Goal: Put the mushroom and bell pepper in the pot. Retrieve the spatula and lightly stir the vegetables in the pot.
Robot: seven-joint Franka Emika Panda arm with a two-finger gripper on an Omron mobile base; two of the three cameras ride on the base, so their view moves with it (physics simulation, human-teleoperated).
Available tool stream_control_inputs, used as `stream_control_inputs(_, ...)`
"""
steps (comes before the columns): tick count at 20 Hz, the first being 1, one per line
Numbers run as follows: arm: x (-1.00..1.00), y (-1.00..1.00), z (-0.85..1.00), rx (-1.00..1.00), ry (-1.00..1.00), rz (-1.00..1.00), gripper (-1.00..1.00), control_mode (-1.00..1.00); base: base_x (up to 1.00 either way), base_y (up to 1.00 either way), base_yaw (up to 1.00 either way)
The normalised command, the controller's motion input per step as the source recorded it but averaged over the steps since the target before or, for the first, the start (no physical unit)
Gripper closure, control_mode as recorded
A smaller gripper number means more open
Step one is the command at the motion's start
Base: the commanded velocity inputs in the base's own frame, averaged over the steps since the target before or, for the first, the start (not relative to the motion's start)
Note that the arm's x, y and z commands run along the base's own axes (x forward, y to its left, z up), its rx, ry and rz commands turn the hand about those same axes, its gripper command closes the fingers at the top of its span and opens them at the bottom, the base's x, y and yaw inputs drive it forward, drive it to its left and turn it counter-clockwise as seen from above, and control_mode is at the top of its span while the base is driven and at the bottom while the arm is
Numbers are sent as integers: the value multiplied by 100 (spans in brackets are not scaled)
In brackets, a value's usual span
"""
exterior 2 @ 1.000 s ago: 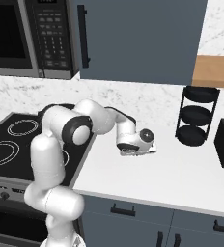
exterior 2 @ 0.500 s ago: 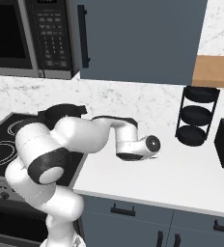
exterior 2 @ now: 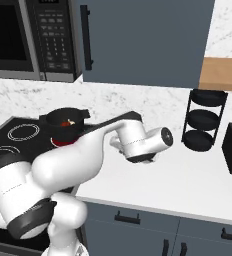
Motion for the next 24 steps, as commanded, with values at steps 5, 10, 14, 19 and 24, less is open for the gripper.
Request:
stream_control_inputs(5, -41, 40, 96, 44, 28, -2, 100, -100, 0, 0, 0)
stream_control_inputs(10, -46, 51, 69, 49, 27, -5, 100, -100, 0, 0, 0)
stream_control_inputs(14, -38, 57, 50, 53, 30, -11, 100, -100, 0, 0, 0)
stream_control_inputs(19, -16, 72, 16, 46, 35, -18, 100, -100, 0, 0, 0)
stream_control_inputs(24, 0, 58, 9, 45, 40, -23, 100, -100, 0, 0, 0)
